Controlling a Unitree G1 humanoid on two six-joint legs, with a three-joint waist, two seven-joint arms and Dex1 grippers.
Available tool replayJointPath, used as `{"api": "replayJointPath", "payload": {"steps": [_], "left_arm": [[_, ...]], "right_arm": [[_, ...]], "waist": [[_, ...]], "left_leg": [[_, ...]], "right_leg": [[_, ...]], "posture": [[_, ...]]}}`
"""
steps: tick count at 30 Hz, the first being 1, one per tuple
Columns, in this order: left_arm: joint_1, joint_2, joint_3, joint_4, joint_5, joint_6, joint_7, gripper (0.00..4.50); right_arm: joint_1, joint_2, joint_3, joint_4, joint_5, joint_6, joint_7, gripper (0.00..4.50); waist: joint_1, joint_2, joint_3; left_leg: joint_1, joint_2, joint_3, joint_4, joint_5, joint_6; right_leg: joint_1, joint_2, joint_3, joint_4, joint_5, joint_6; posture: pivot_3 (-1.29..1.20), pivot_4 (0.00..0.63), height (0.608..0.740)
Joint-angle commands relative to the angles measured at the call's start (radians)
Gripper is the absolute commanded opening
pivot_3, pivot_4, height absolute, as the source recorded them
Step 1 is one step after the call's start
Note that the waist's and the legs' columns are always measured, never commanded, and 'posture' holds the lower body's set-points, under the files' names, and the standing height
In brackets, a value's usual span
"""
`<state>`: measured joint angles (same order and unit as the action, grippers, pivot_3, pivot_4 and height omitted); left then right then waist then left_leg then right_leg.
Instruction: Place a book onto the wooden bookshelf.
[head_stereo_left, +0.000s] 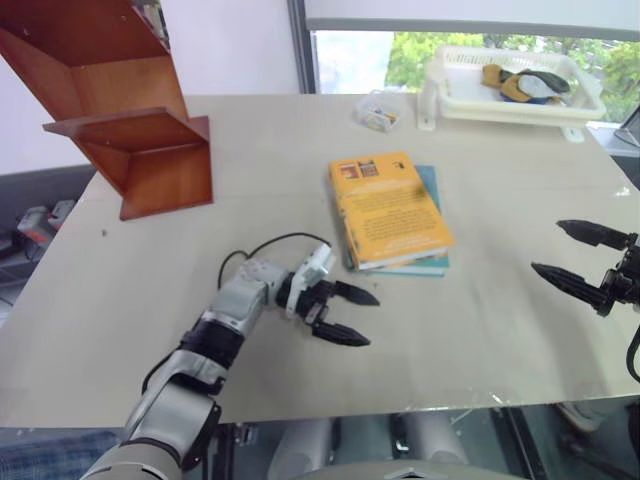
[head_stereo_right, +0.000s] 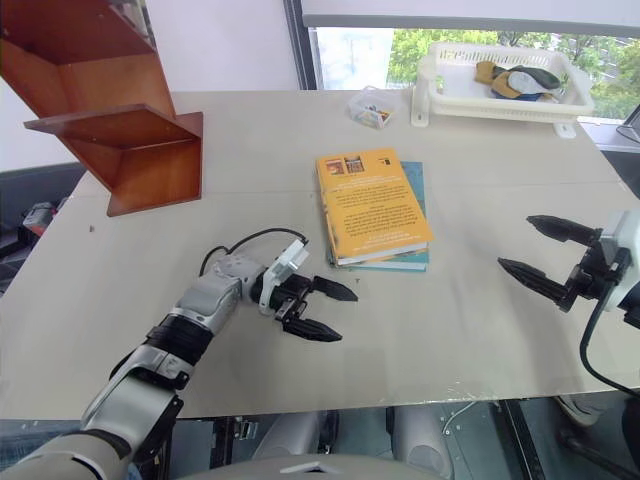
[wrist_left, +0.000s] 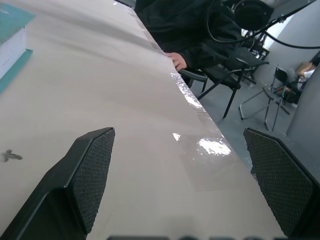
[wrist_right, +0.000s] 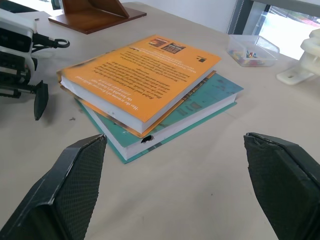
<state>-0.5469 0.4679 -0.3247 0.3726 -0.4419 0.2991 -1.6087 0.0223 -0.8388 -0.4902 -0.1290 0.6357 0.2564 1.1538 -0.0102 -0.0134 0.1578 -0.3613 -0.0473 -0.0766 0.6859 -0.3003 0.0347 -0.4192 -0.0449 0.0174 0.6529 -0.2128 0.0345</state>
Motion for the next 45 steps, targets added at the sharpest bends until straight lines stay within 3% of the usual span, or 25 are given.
{"api": "replayJointPath", "payload": {"steps": [1, 5, 10, 16, 20, 25, 36, 45], "left_arm": [[-0.001, 0.082, 0.080, -0.054, -0.060, 0.018, -0.006, 4.46], [0.016, 0.175, 0.154, -0.118, -0.122, 0.045, -0.006, 4.46], [0.043, 0.285, 0.310, -0.250, -0.219, 0.131, 0.003, 4.46], [0.171, 0.376, 0.503, -0.383, -0.236, 0.127, 0.113, 4.46], [0.262, 0.440, 0.664, -0.395, -0.212, 0.082, 0.188, 4.46], [0.403, 0.492, 0.838, -0.398, -0.202, 0.053, 0.221, 4.46], [0.543, 0.486, 0.943, -0.445, -0.200, 0.021, 0.282, 4.46], [0.607, 0.489, 1.015, -0.495, -0.234, 0.060, 0.303, 4.46]], "right_arm": [[-0.023, -0.009, -0.003, 0.021, -0.010, -0.025, 0.007, 4.50], [-0.140, 0.009, 0.079, 0.181, -0.134, -0.094, -0.070, 4.50], [-0.425, 0.072, 0.237, 0.536, -0.359, -0.273, -0.204, 4.50], [-0.758, 0.187, 0.390, 0.972, -0.557, -0.412, -0.362, 4.50], [-0.899, 0.254, 0.416, 1.202, -0.603, -0.469, -0.431, 4.50], [-0.989, 0.342, 0.431, 1.338, -0.635, -0.513, -0.482, 4.50], [-1.057, 0.519, 0.447, 1.408, -0.666, -0.561, -0.443, 4.50], [-1.033, 0.608, 0.420, 1.369, -0.586, -0.661, -0.077, 4.50]], "waist": [[-0.003, 0.000, 0.000], [-0.006, 0.001, 0.001], [-0.007, 0.002, 0.003], [-0.010, 0.007, 0.006], [-0.021, 0.005, 0.007], [-0.032, 0.006, 0.007], [-0.035, 0.006, 0.007], [-0.037, 0.006, 0.008]], "left_leg": [[0.000, 0.000, 0.000, 0.000, 0.000, 0.000], [0.001, 0.001, 0.001, 0.000, 0.000, 0.000], [0.001, 0.001, 0.004, -0.001, 0.000, 0.000], [-0.002, 0.003, 0.003, -0.006, 0.003, -0.005], [-0.006, 0.003, 0.004, -0.013, 0.003, -0.005], [-0.011, 0.002, 0.004, -0.016, 0.003, -0.006], [-0.011, 0.001, 0.004, -0.016, 0.003, -0.006], [-0.011, 0.002, 0.004, -0.017, 0.004, -0.007]], "right_leg": [[0.000, 0.000, 0.000, 0.000, 0.000, 0.000], [0.000, 0.001, -0.001, -0.001, 0.000, 0.000], [0.000, 0.002, 0.000, -0.004, 0.000, 0.000], [-0.003, 0.002, 0.003, -0.008, 0.000, -0.001], [-0.009, 0.002, 0.005, -0.011, 0.000, -0.001], [-0.015, 0.000, 0.005, -0.012, 0.000, -0.001], [-0.016, 0.000, 0.004, -0.010, 0.001, -0.002], [-0.017, 0.001, 0.004, -0.011, 0.001, -0.003]], "posture": [[0.00, 0.150, 0.740], [0.00, 0.150, 0.740], [0.00, 0.150, 0.740], [0.00, 0.150, 0.740], [0.00, 0.150, 0.740], [0.00, 0.150, 0.740], [0.00, 0.150, 0.740], [0.00, 0.150, 0.740]]}}
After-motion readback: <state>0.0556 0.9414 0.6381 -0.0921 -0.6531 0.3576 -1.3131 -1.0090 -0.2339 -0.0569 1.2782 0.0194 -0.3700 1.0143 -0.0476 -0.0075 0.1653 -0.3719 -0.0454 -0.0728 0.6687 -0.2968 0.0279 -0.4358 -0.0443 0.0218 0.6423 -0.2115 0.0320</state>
